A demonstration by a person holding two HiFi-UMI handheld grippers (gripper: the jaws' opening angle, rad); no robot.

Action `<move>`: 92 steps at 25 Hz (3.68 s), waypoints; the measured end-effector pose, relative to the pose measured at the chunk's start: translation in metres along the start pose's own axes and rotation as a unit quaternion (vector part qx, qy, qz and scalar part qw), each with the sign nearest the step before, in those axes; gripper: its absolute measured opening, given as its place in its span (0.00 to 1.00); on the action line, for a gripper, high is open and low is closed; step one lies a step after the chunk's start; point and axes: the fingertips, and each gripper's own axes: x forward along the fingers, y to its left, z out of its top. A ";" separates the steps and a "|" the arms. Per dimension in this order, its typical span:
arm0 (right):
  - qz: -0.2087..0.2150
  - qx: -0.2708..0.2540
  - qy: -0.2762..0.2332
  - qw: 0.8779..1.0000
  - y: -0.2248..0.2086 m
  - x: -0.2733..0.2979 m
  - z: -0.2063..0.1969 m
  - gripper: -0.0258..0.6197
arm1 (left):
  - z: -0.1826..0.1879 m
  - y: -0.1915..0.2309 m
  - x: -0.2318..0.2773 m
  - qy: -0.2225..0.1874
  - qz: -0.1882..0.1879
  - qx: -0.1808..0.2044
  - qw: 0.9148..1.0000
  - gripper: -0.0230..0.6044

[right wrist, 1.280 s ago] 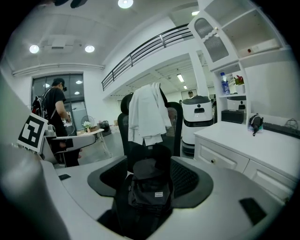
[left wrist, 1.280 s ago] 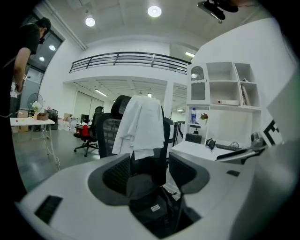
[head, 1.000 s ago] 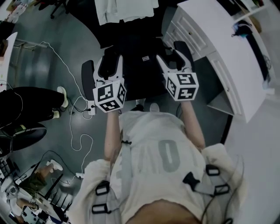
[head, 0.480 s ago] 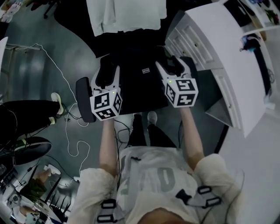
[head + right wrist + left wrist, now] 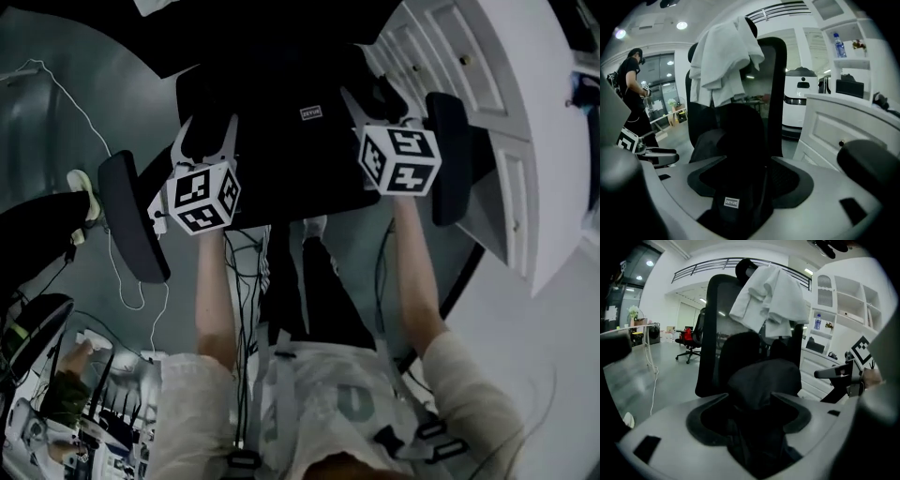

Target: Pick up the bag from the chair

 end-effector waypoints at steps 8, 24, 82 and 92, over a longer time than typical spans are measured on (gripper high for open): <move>-0.009 0.000 0.041 0.999 -0.032 0.039 -0.061 0.45 | -0.067 -0.019 0.049 0.067 -0.018 -0.011 0.998 0.46; -0.002 0.034 0.107 0.994 -0.038 0.081 -0.136 0.49 | -0.114 0.007 0.091 0.136 0.018 -0.047 0.989 0.49; -0.021 0.049 -0.007 0.999 0.063 -0.201 0.058 0.18 | 0.125 -0.077 -0.183 -0.037 -0.047 0.043 0.997 0.17; -0.021 0.051 -0.052 0.997 0.074 -0.228 0.057 0.18 | 0.131 -0.084 -0.213 -0.087 -0.042 0.063 0.993 0.17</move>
